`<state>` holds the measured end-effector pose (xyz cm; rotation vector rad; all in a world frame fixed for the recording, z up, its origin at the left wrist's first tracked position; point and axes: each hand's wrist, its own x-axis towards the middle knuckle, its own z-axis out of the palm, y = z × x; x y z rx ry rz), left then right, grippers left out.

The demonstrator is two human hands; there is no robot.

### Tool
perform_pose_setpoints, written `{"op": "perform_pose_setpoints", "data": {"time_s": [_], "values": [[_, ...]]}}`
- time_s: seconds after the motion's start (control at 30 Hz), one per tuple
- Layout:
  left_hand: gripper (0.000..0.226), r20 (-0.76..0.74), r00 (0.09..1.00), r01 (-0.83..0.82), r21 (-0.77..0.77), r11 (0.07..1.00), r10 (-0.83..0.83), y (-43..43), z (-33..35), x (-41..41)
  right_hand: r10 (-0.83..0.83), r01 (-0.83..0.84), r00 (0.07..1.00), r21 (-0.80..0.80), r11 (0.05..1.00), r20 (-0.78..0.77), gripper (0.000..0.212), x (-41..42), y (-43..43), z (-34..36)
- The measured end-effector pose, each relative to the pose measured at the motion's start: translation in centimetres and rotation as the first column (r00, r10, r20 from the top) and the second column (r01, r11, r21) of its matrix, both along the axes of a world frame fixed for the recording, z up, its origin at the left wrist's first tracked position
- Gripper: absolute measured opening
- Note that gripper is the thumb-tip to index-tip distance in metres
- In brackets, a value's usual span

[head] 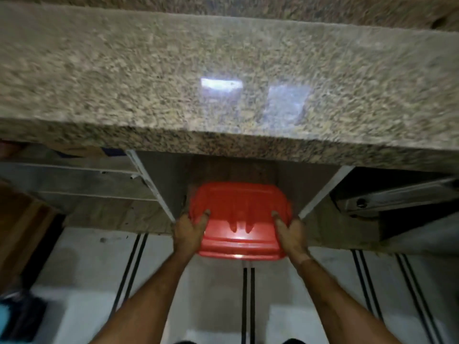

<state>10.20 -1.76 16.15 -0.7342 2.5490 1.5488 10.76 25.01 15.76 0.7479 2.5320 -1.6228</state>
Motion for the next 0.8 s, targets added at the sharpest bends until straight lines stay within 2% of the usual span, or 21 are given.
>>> {"op": "perform_pose_setpoints", "data": {"time_s": [0.1, 0.23, 0.33, 0.47, 0.57, 0.67, 0.8], "values": [[0.047, 0.004, 1.000, -0.014, -0.022, 1.000, 0.014, -1.0, 9.8, 4.8, 0.002, -0.003, 0.999, 0.018, 1.000, 0.035, 0.047, 5.1, -0.7, 9.4], [0.064, 0.055, 0.998, -0.040, -0.039, 0.998, 0.042, -1.9, 22.4, 9.3, -0.044, 0.034, 0.996, 0.120, 0.992, 0.079, 0.054, 9.4, -1.3, 22.1], [0.060, 0.011, 0.999, -0.036, -0.077, 0.996, 0.037, -3.2, 31.2, 11.3, -0.066, 0.054, 0.996, 0.187, 0.981, 0.057, 0.057, 11.5, -1.7, 31.7], [0.060, -0.041, 0.999, -0.018, -0.021, 1.000, 0.017, -4.5, 40.4, 11.5, -0.055, 0.053, 0.998, 0.212, 0.976, 0.007, 0.058, 12.6, -1.0, 41.5], [0.071, -0.118, 0.993, 0.021, 0.013, 1.000, -0.019, -4.3, 45.5, 10.0, -0.059, 0.070, 0.997, 0.201, 0.977, -0.056, 0.058, 11.6, -0.5, 46.7], [0.061, -0.193, 0.979, 0.066, 0.039, 0.997, -0.057, -3.1, 49.1, 6.8, -0.059, 0.081, 0.990, 0.176, 0.981, -0.125, 0.060, 8.8, 0.0, 50.0], [0.064, -0.240, 0.968, 0.061, -0.071, 0.996, -0.076, -1.0, 51.6, 1.2, -0.068, 0.099, 0.980, 0.164, 0.981, -0.189, 0.064, 3.6, 1.4, 52.4]]}}
